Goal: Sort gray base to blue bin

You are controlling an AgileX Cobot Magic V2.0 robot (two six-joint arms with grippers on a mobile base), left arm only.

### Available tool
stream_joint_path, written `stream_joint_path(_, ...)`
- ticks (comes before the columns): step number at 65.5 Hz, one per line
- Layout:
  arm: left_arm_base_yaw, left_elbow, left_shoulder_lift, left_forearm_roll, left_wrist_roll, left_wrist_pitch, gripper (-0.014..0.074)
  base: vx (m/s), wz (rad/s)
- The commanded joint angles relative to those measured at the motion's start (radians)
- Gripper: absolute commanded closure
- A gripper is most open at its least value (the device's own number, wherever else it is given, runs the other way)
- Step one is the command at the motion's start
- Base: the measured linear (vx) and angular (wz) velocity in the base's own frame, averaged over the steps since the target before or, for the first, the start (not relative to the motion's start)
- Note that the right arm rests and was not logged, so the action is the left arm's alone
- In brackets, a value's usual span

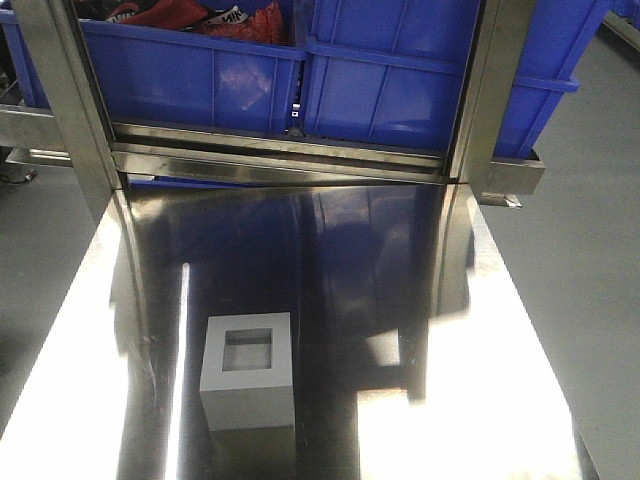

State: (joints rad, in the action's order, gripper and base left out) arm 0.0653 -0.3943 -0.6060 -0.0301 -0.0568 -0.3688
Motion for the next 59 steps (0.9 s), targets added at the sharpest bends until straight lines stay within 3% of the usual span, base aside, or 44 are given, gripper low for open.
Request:
stream_joint_path(1,0.007,-0.037,-0.006,-0.008,0.003,0.074,0.0537,0.00,0.00)
stream_joint_path(23,0.007,-0.037,-0.006,-0.007,0.004,0.065,0.0235,0.00,0.00)
stream_joint_path(33,0.007,-0.037,-0.006,-0.006,0.004,0.068,0.0143,0.00,0.00)
stream_joint_path(59,0.007,-0.037,-0.006,-0.011,-0.007,0.101,0.0136,0.00,0.00)
